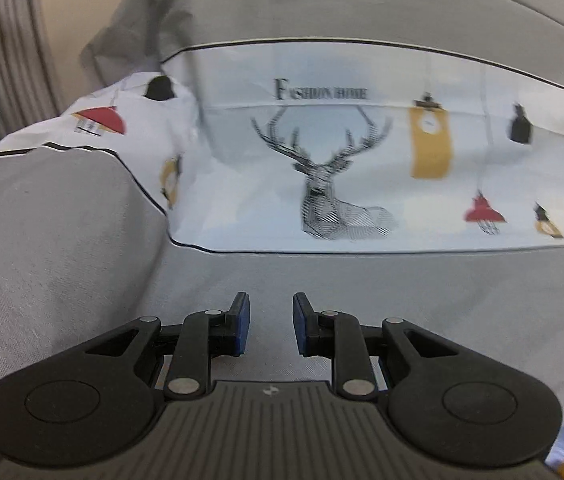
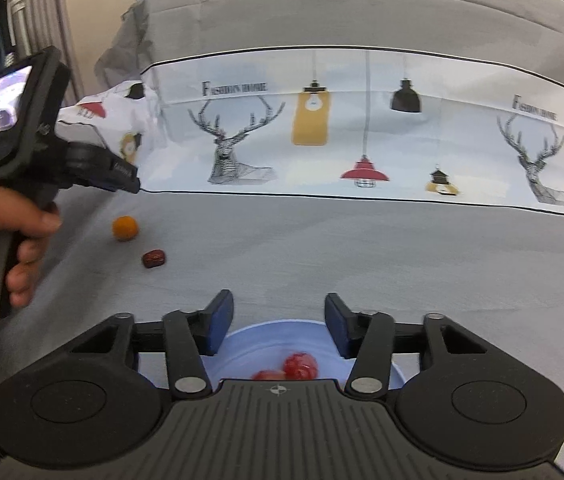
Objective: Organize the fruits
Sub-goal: 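Move both open tools back toward the last mandarin and date, then grasp the small mandarin with the left tool while the right tool grasps the other red date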
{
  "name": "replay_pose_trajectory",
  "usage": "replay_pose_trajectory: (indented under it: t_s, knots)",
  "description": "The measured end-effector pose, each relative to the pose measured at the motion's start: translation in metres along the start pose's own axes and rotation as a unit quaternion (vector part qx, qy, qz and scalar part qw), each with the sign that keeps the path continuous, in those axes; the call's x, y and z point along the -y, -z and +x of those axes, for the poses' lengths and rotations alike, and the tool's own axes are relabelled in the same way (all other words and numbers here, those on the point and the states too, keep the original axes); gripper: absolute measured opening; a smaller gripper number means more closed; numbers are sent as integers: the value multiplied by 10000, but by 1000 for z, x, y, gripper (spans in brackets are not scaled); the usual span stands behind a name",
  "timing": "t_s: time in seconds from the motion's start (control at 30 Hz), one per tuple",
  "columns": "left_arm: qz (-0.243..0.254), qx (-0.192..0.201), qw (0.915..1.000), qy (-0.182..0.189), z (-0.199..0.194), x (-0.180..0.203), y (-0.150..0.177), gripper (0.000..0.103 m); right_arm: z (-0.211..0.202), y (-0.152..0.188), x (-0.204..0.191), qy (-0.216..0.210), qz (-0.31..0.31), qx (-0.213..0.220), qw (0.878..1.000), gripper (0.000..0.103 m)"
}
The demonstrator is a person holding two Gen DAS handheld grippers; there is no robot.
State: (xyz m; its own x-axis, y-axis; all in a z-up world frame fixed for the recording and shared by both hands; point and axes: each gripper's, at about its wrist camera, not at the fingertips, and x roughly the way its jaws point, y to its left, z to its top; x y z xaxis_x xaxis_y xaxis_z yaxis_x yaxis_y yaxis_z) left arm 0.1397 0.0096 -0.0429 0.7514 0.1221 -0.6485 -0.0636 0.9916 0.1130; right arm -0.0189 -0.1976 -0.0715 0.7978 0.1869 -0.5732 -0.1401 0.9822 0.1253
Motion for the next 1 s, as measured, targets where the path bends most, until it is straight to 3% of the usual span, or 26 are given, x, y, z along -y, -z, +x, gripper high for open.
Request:
replay_pose_trajectory:
  t_s: [0.1,0.27,0.47,0.53,0.6,0.63,0.77,0.83,1.0]
  knots:
    - [-173,-64,9998,1,6,-6,-4,25,7,-2,-6,-169,2,-5,9999,14]
    - [-365,-183,9992,-41,15,-13,-9,25,26,-5,-25,-396,-86,-42,9992,13]
    - [-934,-531,9942,-26,29,-43,-11,25,58,-16,-66,-705,-222,-11,9973,14]
    - [-1213,-706,9901,-26,35,-60,-12,25,72,-20,-79,-796,-211,-29,9966,20]
    - [-1481,-872,9851,-84,42,-75,-11,26,88,-22,-88,-872,-124,-78,9961,45]
    - [-1564,-942,9831,-105,45,-80,-10,26,96,-23,-93,-895,-86,-117,9959,49]
    - [-1806,-1198,9762,74,57,-89,-8,34,130,-29,-105,-966,-155,-256,9949,53]
    - [-1885,-1258,9739,139,61,-90,-7,52,144,-30,-110,-936,-215,-297,9949,57]
    - [-1821,-1485,9718,206,78,-87,-5,62,181,-28,-115,-928,-218,-512,9941,57]
